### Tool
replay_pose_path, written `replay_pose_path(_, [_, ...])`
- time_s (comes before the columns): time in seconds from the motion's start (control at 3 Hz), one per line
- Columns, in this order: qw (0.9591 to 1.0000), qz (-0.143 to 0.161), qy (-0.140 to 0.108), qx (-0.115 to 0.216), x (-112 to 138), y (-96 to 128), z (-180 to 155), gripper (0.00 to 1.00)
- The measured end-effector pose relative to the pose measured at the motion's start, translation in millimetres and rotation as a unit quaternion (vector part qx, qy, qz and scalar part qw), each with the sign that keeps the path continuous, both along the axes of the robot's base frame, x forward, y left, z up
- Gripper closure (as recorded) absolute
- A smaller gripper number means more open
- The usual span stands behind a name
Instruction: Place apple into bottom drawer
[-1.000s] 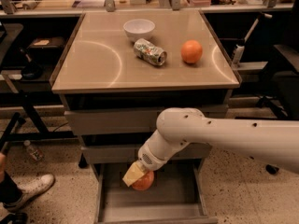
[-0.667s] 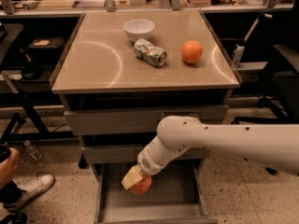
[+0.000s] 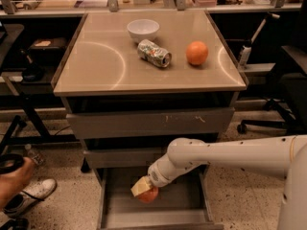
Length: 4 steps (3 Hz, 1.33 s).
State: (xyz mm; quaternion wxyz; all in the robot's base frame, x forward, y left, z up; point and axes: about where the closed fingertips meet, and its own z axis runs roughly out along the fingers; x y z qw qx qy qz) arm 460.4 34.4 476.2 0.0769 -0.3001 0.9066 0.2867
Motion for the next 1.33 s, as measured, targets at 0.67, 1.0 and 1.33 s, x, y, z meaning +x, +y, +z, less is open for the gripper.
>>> replay_pose_path(0.67, [0.9995,-0.022,0.020,-0.015,4,-7,-46,1.00])
replay_pose_path(1.0, [0.9994,-0.024,0.027,-0.003,4,-3,-56,1.00])
replay_pose_path(1.33, [0.9962,-0.072,0.033,0.036,23,-5,-92,1.00])
